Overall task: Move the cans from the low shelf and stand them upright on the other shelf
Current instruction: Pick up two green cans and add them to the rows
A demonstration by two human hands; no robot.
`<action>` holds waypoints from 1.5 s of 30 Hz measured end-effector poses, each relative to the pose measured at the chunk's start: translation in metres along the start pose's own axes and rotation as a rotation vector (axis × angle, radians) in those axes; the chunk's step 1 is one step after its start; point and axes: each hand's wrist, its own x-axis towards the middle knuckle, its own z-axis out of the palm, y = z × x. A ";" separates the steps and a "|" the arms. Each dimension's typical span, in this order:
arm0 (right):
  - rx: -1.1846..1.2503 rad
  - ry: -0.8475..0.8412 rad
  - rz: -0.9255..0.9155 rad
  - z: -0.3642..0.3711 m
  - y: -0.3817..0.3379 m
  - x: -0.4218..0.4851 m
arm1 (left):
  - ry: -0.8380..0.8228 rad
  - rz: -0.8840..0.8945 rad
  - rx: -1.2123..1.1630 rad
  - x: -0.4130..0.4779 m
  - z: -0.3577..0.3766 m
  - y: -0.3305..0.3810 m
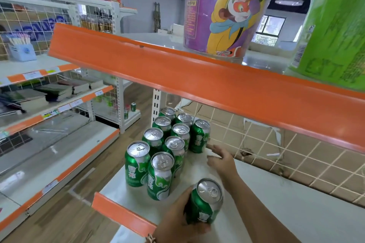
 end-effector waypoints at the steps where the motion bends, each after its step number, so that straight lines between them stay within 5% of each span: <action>1: 0.013 -0.072 0.017 -0.010 -0.002 -0.010 | 0.039 0.013 -0.038 0.002 0.003 0.000; 6: -0.023 -0.677 0.097 -0.053 -0.014 -0.065 | 0.051 0.013 0.052 0.022 0.006 0.010; 8: -0.082 -0.745 0.070 -0.056 -0.020 -0.080 | 0.051 0.022 0.080 0.029 0.007 0.018; 14: -0.081 -0.539 0.016 -0.043 -0.014 -0.085 | 0.031 0.017 0.222 0.026 0.005 0.019; 19: -0.345 -0.356 -0.122 -0.028 -0.004 -0.081 | 0.036 0.003 0.407 0.003 0.005 0.012; 26: -0.255 -0.115 -0.181 0.001 -0.008 -0.052 | -0.067 0.048 0.657 -0.015 0.001 0.014; 45: -0.378 0.082 -0.088 0.003 0.000 -0.057 | -0.068 0.022 0.572 0.003 0.005 0.011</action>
